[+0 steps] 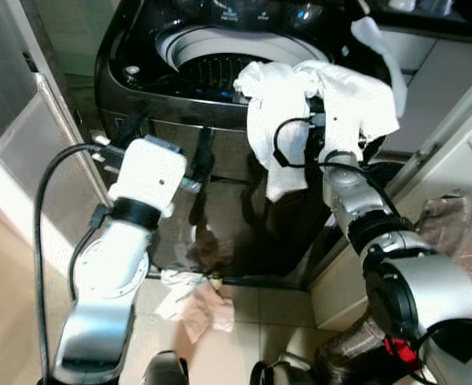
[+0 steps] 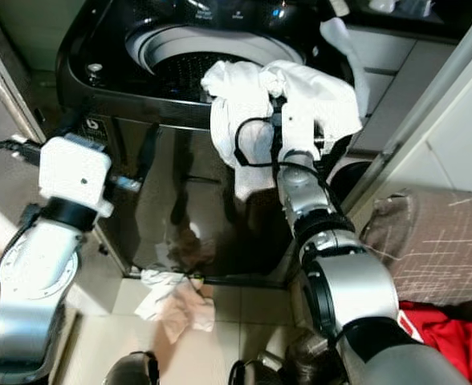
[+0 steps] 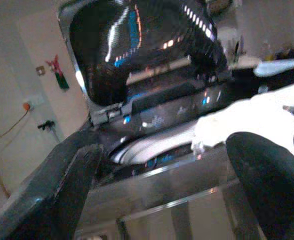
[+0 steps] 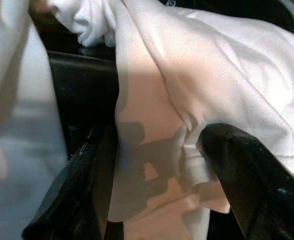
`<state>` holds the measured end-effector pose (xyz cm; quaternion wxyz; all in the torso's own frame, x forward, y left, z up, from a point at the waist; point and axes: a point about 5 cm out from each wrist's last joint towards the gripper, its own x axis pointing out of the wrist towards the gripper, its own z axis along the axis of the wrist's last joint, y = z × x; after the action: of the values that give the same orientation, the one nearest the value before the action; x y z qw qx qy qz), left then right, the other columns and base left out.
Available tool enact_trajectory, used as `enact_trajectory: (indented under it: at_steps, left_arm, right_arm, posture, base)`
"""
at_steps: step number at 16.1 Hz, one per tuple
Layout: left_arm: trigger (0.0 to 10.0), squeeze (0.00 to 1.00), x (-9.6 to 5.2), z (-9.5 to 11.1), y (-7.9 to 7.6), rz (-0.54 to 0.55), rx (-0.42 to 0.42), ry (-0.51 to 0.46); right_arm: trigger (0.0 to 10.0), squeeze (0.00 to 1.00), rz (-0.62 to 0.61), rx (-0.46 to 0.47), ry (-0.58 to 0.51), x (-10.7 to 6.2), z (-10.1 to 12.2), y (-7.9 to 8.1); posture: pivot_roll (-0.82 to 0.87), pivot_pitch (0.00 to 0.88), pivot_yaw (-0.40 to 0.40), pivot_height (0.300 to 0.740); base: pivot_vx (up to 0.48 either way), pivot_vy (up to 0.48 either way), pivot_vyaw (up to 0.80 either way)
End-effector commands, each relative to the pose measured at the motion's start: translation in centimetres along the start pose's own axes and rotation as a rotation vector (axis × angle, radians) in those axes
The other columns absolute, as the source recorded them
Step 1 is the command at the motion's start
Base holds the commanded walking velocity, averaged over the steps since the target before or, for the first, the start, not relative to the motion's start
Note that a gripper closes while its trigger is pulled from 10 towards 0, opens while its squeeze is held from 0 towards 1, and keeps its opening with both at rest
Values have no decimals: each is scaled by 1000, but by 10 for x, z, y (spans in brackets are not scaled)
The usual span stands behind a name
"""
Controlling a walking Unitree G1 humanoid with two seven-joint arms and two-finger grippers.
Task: Clothes washing
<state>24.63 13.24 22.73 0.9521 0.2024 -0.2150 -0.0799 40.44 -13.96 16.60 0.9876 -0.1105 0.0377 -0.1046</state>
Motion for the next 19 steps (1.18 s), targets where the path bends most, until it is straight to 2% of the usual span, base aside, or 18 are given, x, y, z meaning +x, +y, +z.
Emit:
enact_trajectory:
  at_steps: [1, 3, 4, 5, 8, 19]
  left_arm:
    - [10000, 0, -3, 3, 1, -12, -3, 1]
    - [10000, 0, -4, 5, 2, -15, -4, 9]
    - [10000, 0, -5, 5, 1, -24, -3, 14]
    - [10000, 0, -5, 6, 1, -29, -3, 17]
    - [10000, 0, -7, 7, -1, -32, -7, 21]
    - [10000, 0, -3, 8, -5, -24, -14, 15]
  right_arm:
    - [10000, 0, -26, 32, 33, 1, -2, -4]
    - [10000, 0, -18, 40, 60, 1, -4, 0]
    - [471, 0, -28, 59, 74, 1, -4, 0]
    - [0, 0, -36, 79, 68, 2, 1, 0]
    - [0, 0, -26, 101, -27, 6, 28, 1]
    - [0, 0, 42, 120, -210, 10, 96, 7]
  posture:
    - [212, 190, -58, 740]
    - [212, 195, -54, 740]
    - [215, 204, -50, 740]
    - [217, 208, -49, 740]
    - [219, 211, -55, 740]
    - [200, 196, -77, 740]
  base:
    - [0, 0, 0]
    - [0, 0, 0]
    - [0, 0, 0]
    - [0, 0, 0]
    - [0, 0, 0]
    - [0, 0, 0]
